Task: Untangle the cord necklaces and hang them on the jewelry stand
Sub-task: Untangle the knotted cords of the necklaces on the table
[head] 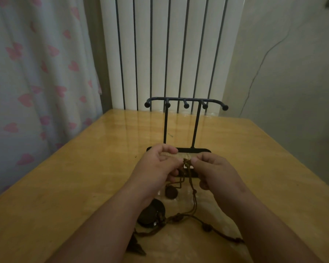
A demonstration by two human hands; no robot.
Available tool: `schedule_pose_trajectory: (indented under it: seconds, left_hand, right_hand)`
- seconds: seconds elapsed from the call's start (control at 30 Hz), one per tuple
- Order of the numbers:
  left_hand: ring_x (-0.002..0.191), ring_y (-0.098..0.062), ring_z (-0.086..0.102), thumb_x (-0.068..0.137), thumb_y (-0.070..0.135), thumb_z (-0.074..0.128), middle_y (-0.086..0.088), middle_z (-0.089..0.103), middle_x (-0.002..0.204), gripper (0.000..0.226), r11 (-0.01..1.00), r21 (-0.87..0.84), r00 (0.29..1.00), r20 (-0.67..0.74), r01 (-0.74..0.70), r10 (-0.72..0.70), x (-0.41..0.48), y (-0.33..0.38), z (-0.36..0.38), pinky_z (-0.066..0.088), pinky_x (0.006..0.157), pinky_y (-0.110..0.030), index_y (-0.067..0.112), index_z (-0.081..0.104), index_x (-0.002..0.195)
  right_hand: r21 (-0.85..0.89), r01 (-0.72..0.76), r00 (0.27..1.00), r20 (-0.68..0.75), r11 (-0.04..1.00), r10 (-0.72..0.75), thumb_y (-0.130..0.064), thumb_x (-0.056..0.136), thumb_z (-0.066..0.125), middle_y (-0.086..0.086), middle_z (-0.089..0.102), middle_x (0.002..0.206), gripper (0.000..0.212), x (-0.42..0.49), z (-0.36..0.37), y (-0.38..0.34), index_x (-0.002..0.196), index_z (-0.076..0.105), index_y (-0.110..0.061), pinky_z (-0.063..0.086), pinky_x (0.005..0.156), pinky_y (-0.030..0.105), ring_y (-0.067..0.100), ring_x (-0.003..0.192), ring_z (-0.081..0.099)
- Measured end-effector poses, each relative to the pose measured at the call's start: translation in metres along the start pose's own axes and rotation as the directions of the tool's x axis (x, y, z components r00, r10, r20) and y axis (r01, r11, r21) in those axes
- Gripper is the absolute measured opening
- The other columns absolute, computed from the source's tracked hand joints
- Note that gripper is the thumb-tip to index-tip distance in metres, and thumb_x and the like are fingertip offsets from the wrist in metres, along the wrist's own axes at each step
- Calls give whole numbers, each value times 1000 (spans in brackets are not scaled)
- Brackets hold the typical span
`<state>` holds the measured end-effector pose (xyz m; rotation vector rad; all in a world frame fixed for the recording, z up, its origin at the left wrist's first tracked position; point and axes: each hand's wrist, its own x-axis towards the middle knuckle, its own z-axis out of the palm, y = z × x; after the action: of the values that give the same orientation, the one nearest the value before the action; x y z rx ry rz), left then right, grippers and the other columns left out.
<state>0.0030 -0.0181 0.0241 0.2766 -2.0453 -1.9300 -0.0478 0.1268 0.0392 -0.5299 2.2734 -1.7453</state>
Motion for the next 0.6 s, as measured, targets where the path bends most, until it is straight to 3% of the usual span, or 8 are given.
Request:
schedule_pose_trajectory:
  seconds: [0.3,0.47,0.53,0.6]
  left_hand:
    - [65,-15,52,94,12,54,-3,57,74,25,999,23,999,37,29,-30,2,0,2,44,63,-33,32,53,108]
    - [68,-16,50,97,16,50,-1,56,75,19,994,103,999,31,38,-41,2,-1,3,44,64,-32,30,61,102]
    - [69,-15,52,98,17,49,0,58,77,21,991,127,999,21,36,-39,2,-1,3,47,65,-29,31,64,105]
    - [71,-14,54,99,17,49,1,59,79,23,989,144,1000,13,23,-25,1,-2,3,48,66,-28,32,63,107]
  right_hand:
    - [416,-70,998,26,907,65,-2,96,46,5,67,75,16,1,-4,-3,101,60,-8,30,50,25,5,45,49]
    - [520,-100,994,89,848,63,1,92,41,2,51,64,23,2,-4,-1,103,60,-6,24,48,27,10,48,36]
    - [493,-101,994,78,864,71,-2,90,43,0,44,61,23,3,-6,-1,104,62,-6,24,50,29,13,51,32]
    - [281,-59,998,25,958,54,-8,91,53,0,49,64,18,0,-7,-2,100,68,-12,29,52,29,13,55,39]
